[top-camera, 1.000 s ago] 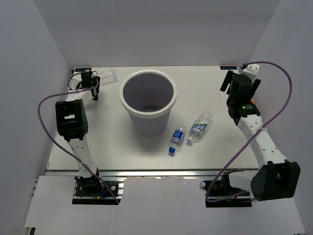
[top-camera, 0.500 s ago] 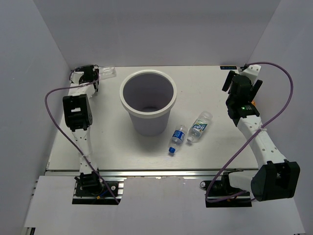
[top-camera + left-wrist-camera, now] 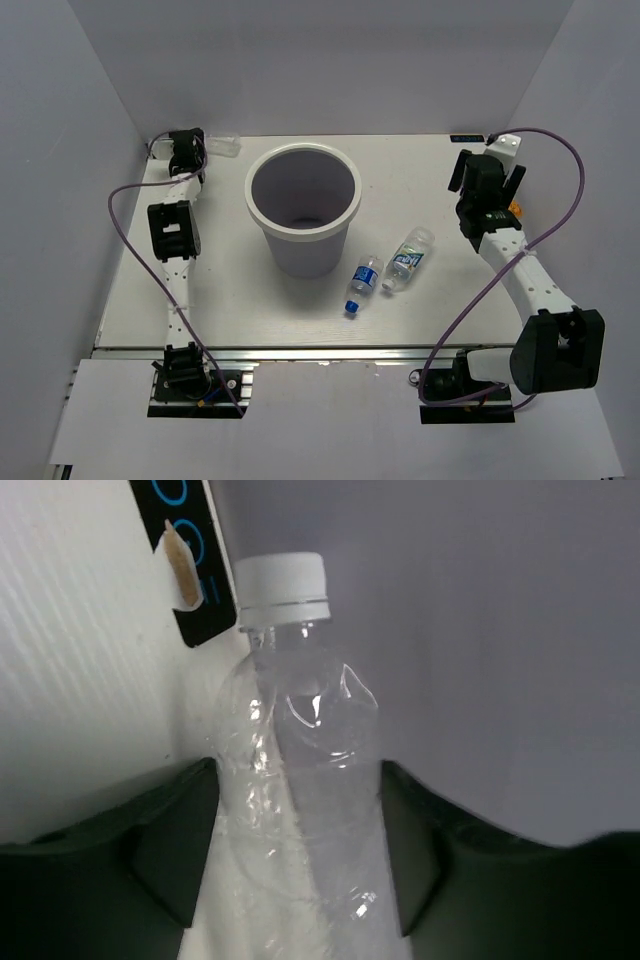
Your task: Put the plastic bottles in the bin
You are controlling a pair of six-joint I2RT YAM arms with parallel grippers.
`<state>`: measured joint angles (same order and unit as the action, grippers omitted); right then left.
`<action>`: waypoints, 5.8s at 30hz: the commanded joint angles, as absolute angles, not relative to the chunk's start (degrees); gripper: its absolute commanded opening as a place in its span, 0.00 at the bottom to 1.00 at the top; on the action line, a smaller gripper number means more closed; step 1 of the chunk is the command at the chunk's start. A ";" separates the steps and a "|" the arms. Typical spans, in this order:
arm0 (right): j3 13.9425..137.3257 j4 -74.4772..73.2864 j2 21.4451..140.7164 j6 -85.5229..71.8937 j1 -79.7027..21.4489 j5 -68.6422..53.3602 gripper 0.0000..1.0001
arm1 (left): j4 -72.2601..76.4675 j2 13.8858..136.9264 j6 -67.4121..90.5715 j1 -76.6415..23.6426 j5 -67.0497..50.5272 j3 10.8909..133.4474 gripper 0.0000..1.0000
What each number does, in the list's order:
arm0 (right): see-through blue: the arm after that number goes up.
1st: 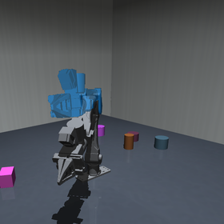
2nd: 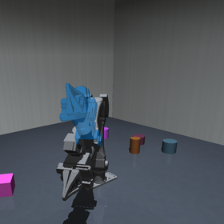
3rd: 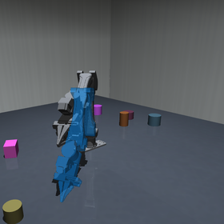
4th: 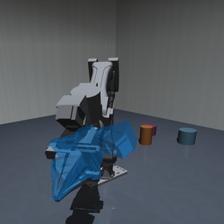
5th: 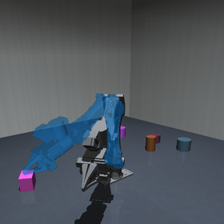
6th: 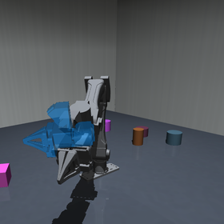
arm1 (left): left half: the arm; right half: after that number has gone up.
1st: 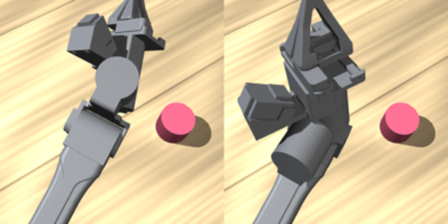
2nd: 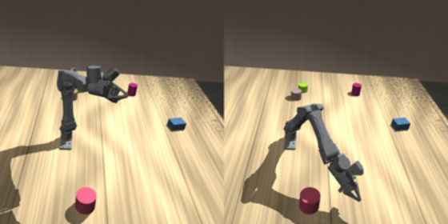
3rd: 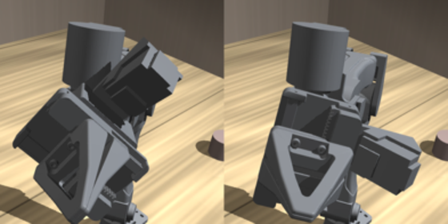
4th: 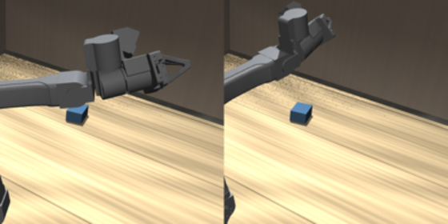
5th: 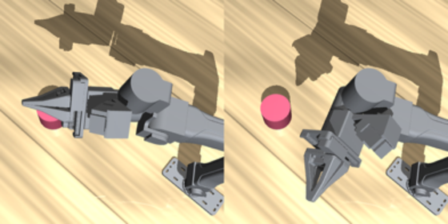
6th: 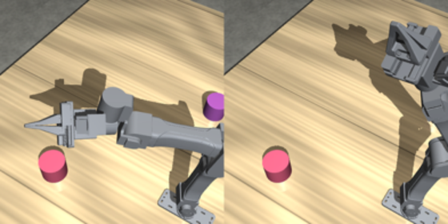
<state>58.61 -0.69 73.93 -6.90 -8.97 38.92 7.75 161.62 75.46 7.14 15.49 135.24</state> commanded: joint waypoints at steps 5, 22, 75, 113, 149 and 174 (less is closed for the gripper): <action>58.01 3.42 76.46 -6.59 -8.70 32.02 0.89 | 8.43 162.45 75.59 6.24 10.99 133.18 0.30; 54.49 21.36 73.39 -10.19 -8.61 17.32 0.89 | 18.45 120.10 57.76 5.19 1.85 95.29 0.00; 52.83 30.40 66.36 -6.86 -9.32 15.82 0.89 | 18.02 89.91 43.69 -0.51 -26.19 82.35 0.00; 57.83 -16.60 66.08 -26.00 -10.19 20.48 0.89 | -17.14 86.30 22.40 -19.44 -2.20 94.92 0.98; 75.21 -23.39 86.23 -22.71 -19.95 32.97 0.36 | -8.70 82.45 30.15 -0.26 6.14 62.93 0.98; 99.40 -9.84 88.78 7.47 -42.10 -6.42 0.89 | -7.74 75.76 33.05 -0.26 7.56 57.57 0.98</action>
